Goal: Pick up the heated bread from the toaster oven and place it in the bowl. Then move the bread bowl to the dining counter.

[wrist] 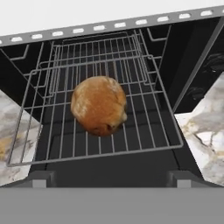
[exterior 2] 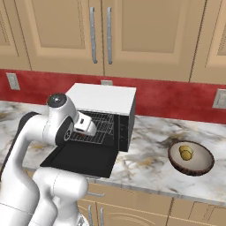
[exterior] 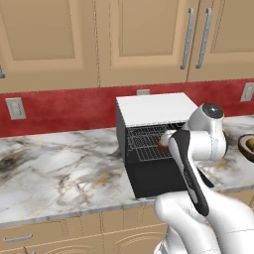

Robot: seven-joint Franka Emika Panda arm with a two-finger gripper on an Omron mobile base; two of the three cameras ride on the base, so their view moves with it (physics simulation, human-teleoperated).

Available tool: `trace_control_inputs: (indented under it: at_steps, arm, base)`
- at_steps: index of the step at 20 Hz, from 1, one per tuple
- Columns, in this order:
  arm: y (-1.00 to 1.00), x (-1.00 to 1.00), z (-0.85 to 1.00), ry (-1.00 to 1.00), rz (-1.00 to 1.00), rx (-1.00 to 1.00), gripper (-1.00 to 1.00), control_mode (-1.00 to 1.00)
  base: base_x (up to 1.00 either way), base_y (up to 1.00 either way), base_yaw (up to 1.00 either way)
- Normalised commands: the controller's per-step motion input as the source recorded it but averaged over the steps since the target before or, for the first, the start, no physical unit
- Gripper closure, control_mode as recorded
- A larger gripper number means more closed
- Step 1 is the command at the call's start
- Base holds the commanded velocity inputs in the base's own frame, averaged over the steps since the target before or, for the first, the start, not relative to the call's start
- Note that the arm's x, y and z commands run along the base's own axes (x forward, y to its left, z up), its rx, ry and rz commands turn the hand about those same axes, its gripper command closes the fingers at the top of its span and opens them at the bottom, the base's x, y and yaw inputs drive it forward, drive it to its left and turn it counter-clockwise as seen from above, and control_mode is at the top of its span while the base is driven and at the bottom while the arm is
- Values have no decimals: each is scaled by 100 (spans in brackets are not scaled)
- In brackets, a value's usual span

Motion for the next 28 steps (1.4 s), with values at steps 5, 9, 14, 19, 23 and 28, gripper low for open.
trace_control_inputs:
  at_steps: [5,9,14,19,23,28]
  arm:
    - [0,6,-8,-16,0,-2,-100,-100]
    - [5,31,-9,-8,0,-1,-100,-100]
    - [0,39,-8,0,0,0,-100,-100]
    - [1,25,-10,1,0,-1,-100,-100]
    - [6,22,-30,6,0,-10,-100,-100]
    - [0,12,-29,1,0,-9,-100,-100]
  base:
    - [0,0,0]
    - [0,0,0]
    - [0,0,0]
    - [0,0,0]
    - [0,0,0]
    - [0,0,0]
